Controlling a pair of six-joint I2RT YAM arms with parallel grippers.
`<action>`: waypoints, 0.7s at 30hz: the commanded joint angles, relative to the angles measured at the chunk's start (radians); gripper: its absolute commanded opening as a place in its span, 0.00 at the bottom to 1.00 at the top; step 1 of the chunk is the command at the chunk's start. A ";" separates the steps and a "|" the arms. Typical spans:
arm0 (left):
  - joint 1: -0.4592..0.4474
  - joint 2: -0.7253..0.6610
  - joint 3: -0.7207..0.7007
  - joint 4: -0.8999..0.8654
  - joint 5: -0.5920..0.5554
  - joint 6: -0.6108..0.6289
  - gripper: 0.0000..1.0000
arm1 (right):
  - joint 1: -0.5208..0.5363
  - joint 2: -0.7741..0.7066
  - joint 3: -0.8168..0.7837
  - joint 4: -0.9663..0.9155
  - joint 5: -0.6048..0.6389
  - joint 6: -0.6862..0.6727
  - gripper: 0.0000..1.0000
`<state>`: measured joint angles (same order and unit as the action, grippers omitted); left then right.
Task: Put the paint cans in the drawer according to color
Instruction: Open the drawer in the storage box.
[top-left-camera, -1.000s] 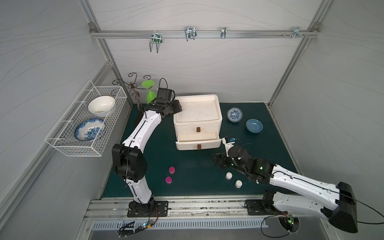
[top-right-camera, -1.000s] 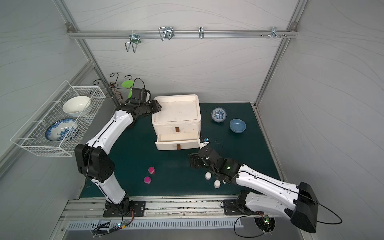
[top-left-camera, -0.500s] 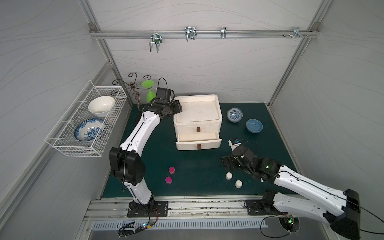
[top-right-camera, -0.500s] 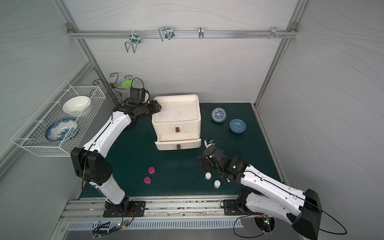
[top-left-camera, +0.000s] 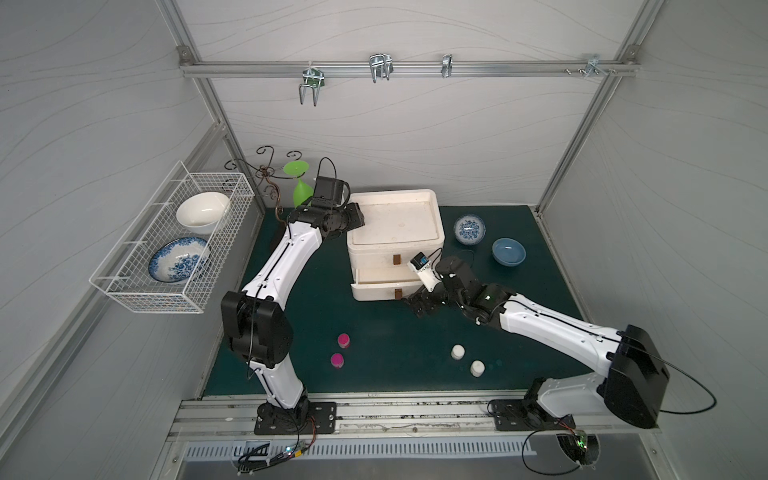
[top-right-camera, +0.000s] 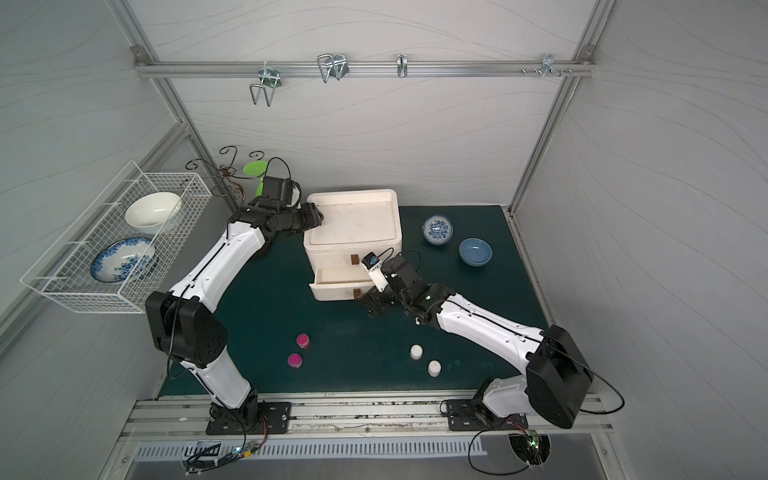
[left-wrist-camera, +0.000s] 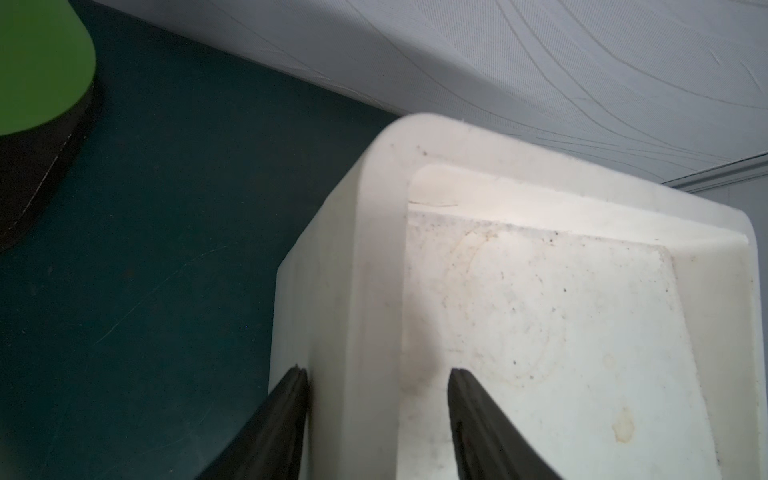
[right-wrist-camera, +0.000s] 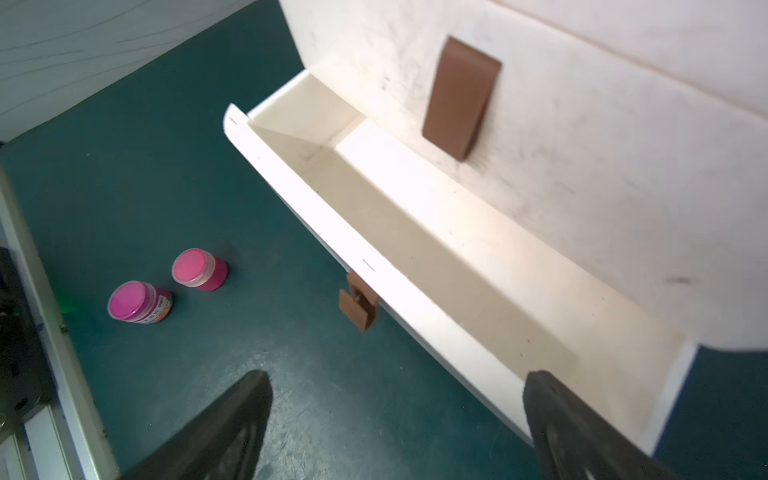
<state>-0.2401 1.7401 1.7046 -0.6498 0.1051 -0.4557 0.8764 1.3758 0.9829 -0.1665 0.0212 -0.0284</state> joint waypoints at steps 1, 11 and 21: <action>0.002 0.018 0.018 0.003 0.019 0.011 0.57 | -0.017 0.034 0.053 0.037 -0.092 -0.159 0.95; 0.008 0.026 0.019 0.003 0.043 -0.004 0.56 | -0.060 0.217 0.172 -0.076 -0.246 -0.294 0.91; 0.035 0.036 0.016 0.010 0.071 -0.033 0.54 | -0.013 0.227 0.188 -0.151 -0.268 -0.350 0.89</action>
<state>-0.2153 1.7554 1.7046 -0.6487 0.1535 -0.4755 0.8352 1.6203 1.1572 -0.2428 -0.1932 -0.3492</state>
